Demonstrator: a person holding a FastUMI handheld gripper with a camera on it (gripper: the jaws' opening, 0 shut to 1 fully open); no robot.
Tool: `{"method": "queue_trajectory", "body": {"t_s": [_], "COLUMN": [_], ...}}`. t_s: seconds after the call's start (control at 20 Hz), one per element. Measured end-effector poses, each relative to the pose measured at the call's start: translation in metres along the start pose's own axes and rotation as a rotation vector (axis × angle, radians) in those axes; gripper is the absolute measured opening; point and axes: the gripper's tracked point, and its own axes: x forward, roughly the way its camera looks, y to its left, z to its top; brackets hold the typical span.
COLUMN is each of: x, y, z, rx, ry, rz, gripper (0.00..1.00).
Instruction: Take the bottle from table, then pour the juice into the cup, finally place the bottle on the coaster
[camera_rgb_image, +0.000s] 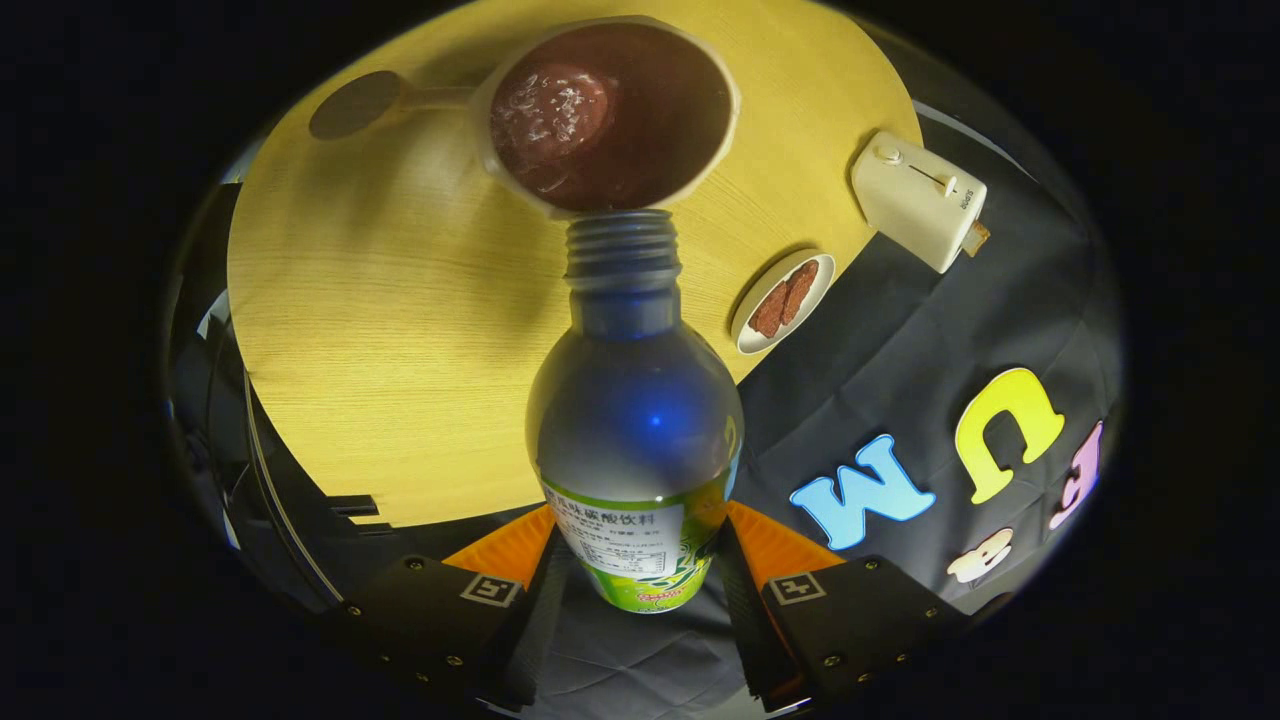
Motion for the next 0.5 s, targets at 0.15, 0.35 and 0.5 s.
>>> {"method": "queue_trajectory", "body": {"t_s": [0.15, 0.35, 0.5], "x": [0.002, 0.009, 0.017], "y": [0.006, 0.019, 0.025], "z": [-0.001, 0.007, 0.013], "rx": [0.040, 0.092, 0.138], "ry": [-0.025, -0.078, -0.126], "rz": [0.023, 0.063, 0.074], "gripper": [0.75, 0.75, 0.75]}}
